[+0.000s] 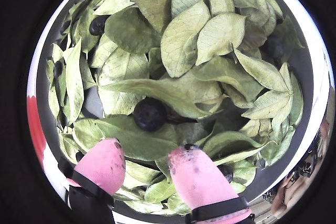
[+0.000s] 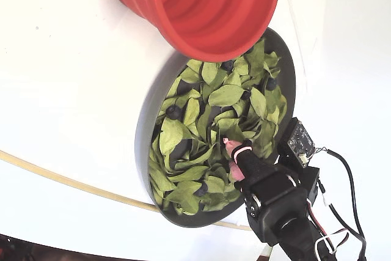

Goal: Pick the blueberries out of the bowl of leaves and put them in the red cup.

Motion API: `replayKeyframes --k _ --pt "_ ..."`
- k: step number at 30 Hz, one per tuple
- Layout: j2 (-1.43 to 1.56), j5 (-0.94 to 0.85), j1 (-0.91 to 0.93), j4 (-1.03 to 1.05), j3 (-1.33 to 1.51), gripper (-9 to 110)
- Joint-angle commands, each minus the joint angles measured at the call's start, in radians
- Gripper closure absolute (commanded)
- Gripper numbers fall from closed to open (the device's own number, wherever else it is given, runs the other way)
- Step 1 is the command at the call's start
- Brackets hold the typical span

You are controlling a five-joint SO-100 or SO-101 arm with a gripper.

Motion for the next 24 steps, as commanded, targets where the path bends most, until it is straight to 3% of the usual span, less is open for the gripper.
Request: replayKeyframes --k 1,24 --pt "0.006 0.002 -0.003 -0.026 -0.041 84" --pt "-0.078 0.012 -0.003 -0.074 -0.091 84"
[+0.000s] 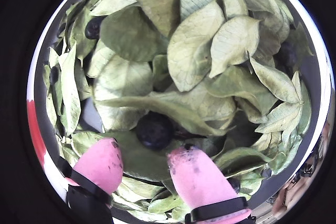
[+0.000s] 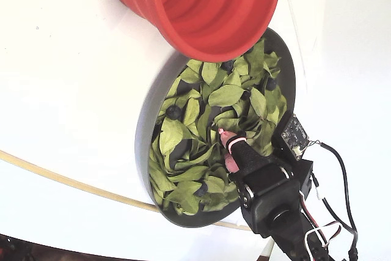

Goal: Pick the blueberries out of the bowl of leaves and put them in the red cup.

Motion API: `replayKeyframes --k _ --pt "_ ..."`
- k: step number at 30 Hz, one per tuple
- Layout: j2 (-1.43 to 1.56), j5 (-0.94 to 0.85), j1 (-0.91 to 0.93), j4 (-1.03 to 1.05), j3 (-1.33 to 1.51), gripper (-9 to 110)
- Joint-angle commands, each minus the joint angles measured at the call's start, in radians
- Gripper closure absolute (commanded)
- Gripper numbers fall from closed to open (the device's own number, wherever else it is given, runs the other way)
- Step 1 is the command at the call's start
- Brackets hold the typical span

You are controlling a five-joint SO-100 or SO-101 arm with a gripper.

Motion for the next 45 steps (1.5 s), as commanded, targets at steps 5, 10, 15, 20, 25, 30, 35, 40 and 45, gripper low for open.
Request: replayKeyframes --k 5,10,15,20,25,30,35,40,45 --pt "-0.003 0.0 0.008 -0.031 -0.048 84" --pt "-0.015 0.005 0.008 -0.035 -0.057 84" --pt "-0.041 0.008 0.008 -0.043 -0.075 84" --pt "-0.066 0.009 0.014 -0.057 -0.087 85" --pt "-0.086 0.012 0.014 -0.06 -0.103 85" --pt "-0.107 0.009 0.014 -0.061 -0.12 85" --pt "-0.127 0.006 0.014 -0.066 -0.13 85" --pt "-0.147 0.003 0.012 -0.078 -0.14 86" --pt "-0.175 -0.006 0.011 -0.091 -0.149 86"
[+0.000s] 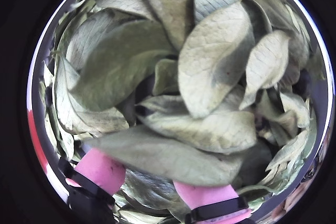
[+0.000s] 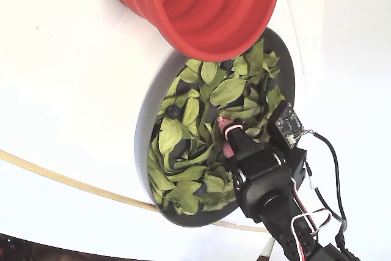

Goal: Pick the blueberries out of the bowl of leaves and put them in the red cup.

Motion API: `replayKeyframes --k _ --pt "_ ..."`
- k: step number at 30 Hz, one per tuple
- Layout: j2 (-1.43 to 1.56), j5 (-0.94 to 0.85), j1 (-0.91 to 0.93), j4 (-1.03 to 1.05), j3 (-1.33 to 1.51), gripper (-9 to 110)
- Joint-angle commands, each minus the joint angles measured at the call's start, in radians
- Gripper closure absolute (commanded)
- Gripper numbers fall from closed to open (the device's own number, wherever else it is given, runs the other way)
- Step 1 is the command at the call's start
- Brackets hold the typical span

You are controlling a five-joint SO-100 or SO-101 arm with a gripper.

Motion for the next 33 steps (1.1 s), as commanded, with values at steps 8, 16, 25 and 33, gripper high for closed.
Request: replayKeyframes --k 8,16,25,33 --pt "-0.031 -0.018 0.005 -0.009 -0.018 87" --pt "-0.055 -0.035 0.005 -0.017 -0.014 89" --pt "-0.04 -0.064 0.008 -0.017 0.014 91" --pt "0.005 -0.074 -0.002 -0.014 0.048 92"
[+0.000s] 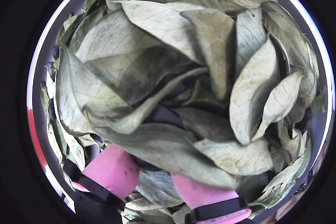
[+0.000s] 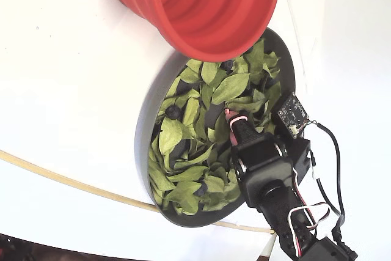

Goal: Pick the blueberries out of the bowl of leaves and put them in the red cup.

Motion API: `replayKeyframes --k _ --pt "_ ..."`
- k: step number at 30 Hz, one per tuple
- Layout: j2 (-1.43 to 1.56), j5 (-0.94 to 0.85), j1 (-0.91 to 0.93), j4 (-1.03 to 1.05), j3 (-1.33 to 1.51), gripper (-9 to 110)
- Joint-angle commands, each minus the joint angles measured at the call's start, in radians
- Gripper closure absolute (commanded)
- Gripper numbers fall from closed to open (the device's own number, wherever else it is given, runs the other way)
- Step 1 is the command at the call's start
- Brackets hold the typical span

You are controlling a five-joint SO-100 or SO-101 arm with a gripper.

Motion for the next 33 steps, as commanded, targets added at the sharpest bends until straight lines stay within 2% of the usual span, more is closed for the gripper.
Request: replayKeyframes --k 1,33 --pt "0.052 -0.011 -0.002 0.003 0.026 92" --pt "0.192 -0.046 -0.018 0.067 0.067 92"
